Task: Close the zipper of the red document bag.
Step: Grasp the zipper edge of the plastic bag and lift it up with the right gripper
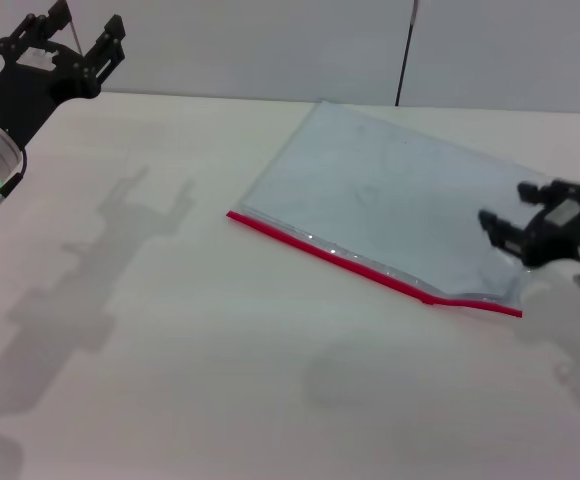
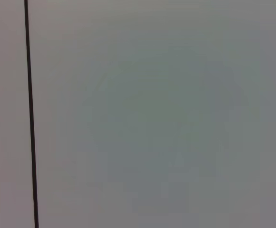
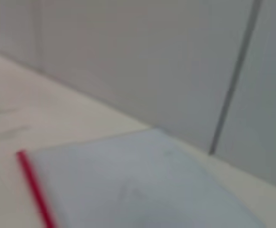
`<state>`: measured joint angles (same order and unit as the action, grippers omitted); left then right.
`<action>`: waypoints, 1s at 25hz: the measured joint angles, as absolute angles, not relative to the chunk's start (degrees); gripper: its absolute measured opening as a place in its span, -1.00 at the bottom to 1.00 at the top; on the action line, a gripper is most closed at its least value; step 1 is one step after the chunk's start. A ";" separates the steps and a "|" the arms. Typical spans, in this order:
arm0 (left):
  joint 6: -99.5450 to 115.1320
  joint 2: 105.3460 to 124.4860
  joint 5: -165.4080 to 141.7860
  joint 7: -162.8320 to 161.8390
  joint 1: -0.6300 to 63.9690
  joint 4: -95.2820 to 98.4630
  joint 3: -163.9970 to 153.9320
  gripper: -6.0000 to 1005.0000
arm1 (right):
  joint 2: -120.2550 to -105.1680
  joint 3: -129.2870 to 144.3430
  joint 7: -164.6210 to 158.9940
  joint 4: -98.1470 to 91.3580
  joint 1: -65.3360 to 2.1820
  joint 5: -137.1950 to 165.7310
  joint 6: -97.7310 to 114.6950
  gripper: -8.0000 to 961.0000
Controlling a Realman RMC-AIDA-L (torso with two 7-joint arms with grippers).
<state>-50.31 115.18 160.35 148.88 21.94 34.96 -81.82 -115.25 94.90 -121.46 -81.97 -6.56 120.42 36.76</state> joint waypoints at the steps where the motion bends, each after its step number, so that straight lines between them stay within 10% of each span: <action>1: -50.29 115.18 160.35 148.88 22.01 34.95 -81.82 0.37 | -115.96 92.81 -119.47 -82.28 -6.58 120.36 40.47 0.22; 25: -49.65 114.89 159.53 149.05 22.33 34.87 -81.56 0.35 | -116.30 93.12 -120.43 -81.83 -11.99 138.42 57.79 0.22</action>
<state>-49.65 114.89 159.53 149.05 22.33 34.87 -81.55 -116.30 93.12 -120.43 -81.83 -11.99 138.42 57.79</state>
